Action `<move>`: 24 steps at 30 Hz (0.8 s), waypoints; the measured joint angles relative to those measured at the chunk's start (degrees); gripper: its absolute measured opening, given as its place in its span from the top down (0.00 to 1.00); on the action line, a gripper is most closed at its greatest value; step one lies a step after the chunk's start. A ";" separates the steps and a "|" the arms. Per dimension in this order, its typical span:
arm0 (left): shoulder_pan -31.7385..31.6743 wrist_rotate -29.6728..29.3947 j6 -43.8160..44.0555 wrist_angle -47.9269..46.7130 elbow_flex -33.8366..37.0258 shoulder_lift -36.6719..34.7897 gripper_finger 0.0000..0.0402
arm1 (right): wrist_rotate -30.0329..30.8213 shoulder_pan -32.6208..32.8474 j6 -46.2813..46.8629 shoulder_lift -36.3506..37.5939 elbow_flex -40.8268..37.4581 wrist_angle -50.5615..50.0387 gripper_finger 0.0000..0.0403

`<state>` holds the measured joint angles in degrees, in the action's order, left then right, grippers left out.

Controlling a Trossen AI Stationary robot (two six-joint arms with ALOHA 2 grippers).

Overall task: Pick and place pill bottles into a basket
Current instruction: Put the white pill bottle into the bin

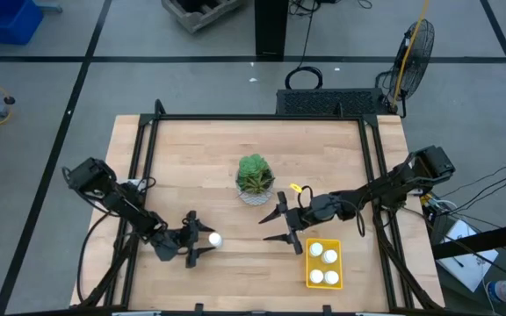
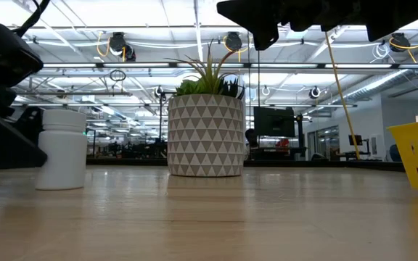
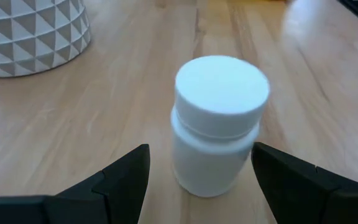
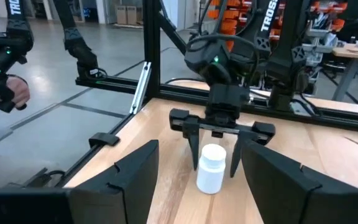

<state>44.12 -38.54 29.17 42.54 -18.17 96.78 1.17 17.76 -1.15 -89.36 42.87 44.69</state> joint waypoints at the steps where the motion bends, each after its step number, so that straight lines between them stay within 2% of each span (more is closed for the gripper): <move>1: 0.03 0.04 -0.24 0.37 0.00 0.01 0.30 | 0.00 0.00 0.00 0.00 0.00 -0.07 0.45; 13: -1.00 1.11 -1.71 1.86 0.00 0.01 0.30 | 0.02 0.37 -0.28 0.00 0.00 0.22 0.45; 24: -3.26 5.18 -3.43 4.42 0.00 0.01 0.30 | 0.02 0.35 -0.42 0.00 0.00 0.52 0.45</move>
<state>40.86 -33.36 25.74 46.96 -18.17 96.79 1.19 18.11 -1.56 -89.36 42.87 45.21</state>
